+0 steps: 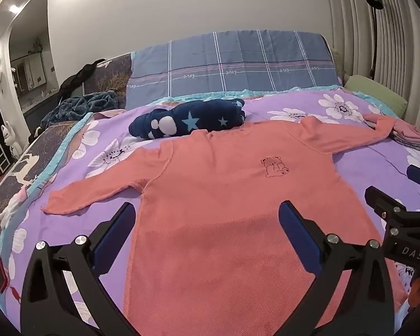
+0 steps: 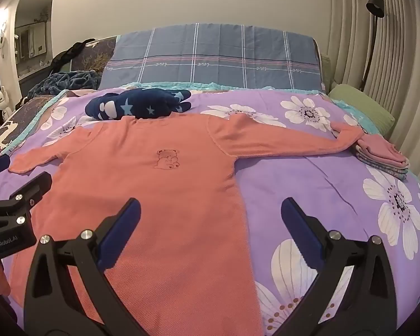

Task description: Fold small clothes

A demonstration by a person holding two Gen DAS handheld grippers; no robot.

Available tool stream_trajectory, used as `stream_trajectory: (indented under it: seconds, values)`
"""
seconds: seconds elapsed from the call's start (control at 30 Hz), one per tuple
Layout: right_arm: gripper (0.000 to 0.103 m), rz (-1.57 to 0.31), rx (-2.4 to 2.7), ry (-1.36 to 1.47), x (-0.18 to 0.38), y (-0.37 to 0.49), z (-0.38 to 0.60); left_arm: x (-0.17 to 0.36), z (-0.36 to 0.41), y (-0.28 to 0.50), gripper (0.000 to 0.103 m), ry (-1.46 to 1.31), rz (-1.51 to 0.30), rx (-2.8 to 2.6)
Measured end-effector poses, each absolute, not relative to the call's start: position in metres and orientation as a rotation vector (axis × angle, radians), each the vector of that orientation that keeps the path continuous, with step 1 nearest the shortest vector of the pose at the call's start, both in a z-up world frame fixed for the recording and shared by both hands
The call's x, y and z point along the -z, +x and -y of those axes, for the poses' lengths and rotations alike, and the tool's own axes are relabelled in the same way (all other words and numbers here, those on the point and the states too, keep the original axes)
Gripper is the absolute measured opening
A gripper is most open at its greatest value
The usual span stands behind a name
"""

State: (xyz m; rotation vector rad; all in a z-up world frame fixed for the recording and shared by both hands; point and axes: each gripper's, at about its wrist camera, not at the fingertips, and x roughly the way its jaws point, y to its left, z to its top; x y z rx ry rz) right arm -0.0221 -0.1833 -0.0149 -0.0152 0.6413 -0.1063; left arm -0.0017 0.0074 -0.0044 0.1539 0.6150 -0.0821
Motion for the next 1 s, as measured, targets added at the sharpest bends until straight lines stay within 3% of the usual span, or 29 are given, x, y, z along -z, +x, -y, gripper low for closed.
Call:
stream_trajectory:
  seconds: [1.0]
  values:
    - [0.101, -0.656, 0.156, -0.039, 0.0171, -0.0198, 0.1777, 0.0129, -0.0122, 0.0028, 0.102, 0.113, -0.645, 0.100]
